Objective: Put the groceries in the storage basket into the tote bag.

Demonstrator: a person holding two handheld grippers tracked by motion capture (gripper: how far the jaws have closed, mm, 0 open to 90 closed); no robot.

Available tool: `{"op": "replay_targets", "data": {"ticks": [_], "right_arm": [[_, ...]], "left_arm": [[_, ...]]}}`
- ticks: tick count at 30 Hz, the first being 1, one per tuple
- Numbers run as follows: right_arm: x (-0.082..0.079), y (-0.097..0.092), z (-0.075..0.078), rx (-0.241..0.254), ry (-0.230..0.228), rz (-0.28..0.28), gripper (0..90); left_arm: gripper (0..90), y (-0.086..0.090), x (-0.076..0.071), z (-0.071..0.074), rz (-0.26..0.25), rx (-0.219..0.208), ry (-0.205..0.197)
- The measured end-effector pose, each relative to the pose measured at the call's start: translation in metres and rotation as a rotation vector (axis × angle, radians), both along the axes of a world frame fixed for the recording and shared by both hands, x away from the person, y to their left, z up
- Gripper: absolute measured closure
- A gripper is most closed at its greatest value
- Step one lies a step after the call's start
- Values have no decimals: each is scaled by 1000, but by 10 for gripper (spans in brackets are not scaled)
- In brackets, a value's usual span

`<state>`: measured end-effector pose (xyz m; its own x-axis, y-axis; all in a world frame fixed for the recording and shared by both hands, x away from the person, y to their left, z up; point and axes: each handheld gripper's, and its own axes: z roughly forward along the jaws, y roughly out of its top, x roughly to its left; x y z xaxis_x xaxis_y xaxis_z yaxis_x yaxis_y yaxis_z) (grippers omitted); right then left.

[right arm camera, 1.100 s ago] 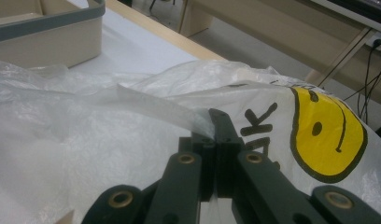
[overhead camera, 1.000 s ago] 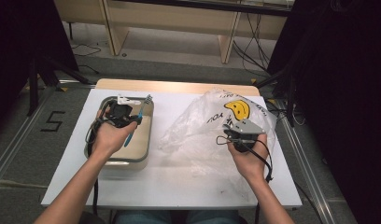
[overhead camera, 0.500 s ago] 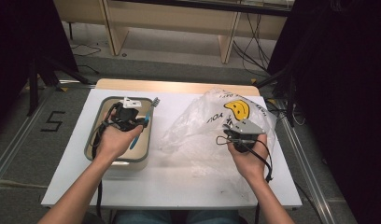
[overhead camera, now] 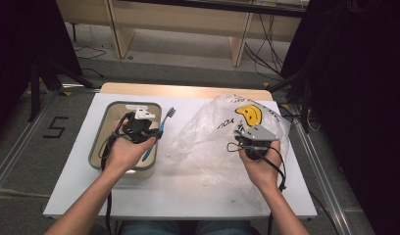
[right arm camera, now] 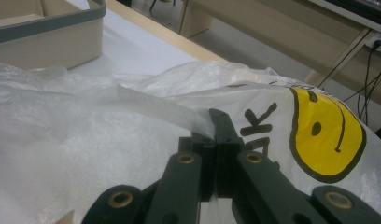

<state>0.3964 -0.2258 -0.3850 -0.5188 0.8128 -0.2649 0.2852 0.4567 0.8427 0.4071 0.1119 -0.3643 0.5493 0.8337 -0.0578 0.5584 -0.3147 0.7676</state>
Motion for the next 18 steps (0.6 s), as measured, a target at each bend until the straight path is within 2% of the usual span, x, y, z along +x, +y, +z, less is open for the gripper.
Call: {"op": "replay_targets", "data": {"ticks": [11,15,18], "right_arm": [[0,0,1,-2,0,-1,900],[0,0,1,-2,-2,1,900],[-1,0,1,-1,-1,1,900]], "left_arm": [[811,-14,-8,1,-53,3,6],[811,-18,-9,1,-56,28,-8],[811,-19,-9,4,-58,17,-11]]}}
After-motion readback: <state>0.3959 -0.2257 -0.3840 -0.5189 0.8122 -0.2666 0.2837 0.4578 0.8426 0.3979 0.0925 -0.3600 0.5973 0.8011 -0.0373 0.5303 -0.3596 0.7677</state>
